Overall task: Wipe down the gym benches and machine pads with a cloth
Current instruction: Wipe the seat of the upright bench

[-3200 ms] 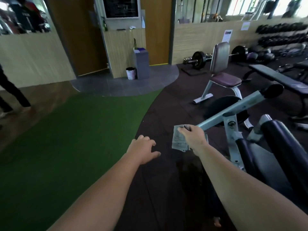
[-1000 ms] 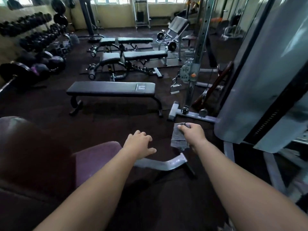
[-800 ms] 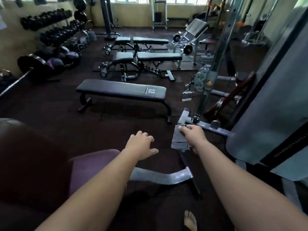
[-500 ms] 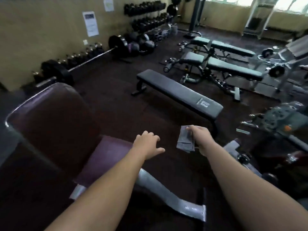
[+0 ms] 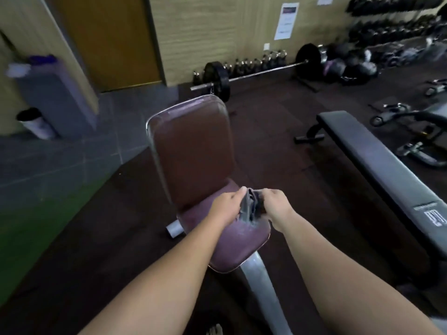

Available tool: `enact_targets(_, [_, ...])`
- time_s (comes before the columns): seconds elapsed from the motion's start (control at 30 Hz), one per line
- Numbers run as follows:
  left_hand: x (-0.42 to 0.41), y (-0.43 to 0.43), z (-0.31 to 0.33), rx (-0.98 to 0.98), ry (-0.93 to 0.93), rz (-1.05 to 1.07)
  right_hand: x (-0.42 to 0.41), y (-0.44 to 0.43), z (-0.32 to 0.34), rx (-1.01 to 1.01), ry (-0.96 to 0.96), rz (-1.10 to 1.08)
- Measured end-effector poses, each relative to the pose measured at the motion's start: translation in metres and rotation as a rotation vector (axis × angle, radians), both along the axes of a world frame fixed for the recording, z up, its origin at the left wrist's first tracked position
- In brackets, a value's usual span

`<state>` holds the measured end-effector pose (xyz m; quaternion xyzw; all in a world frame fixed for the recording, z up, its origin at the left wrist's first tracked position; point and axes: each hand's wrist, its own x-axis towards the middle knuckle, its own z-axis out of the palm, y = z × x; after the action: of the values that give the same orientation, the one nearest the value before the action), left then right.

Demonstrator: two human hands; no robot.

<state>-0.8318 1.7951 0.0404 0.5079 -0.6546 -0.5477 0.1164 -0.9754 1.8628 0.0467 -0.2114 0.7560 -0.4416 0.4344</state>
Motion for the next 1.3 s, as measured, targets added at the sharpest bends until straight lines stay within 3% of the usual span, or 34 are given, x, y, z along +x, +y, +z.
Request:
enact_targets(0.13, [0.019, -0.009, -0.029, 0.224, 0.009, 0.291, 0.002, -0.026, -0.01, 0.066, 0.278, 0.319])
enact_targets(0.27, [0.024, -0.003, -0.072, 0.228, 0.028, 0.446, -0.013, -0.061, -0.019, 0.155, 0.563, 0.621])
enact_targets(0.43, [0.012, 0.009, -0.133, 0.271, -0.052, 0.56, -0.021, -0.116, -0.069, 0.154, 0.778, 0.871])
enact_targets(0.73, [0.004, 0.019, -0.217, -0.061, -0.44, 0.306, -0.003, -0.165, -0.204, 0.017, 0.875, 1.126])
enact_targets(0.9, [0.055, 0.008, -0.236, -0.278, -0.474, 0.478, 0.002, -0.138, -0.251, -0.244, 1.027, 1.01])
enact_targets(1.07, [0.126, -0.014, -0.263, -0.218, -0.625, 0.324, 0.021, -0.111, -0.282, -0.085, 0.999, 1.09])
enact_targets(1.2, [0.151, -0.026, -0.28, -0.21, -0.576, 0.008, 0.027, -0.097, -0.291, -0.037, 1.09, 1.096])
enact_targets(1.3, [0.16, -0.029, -0.289, -0.161, -0.524, -0.085, 0.026, -0.084, -0.292, -0.032, 1.137, 1.179])
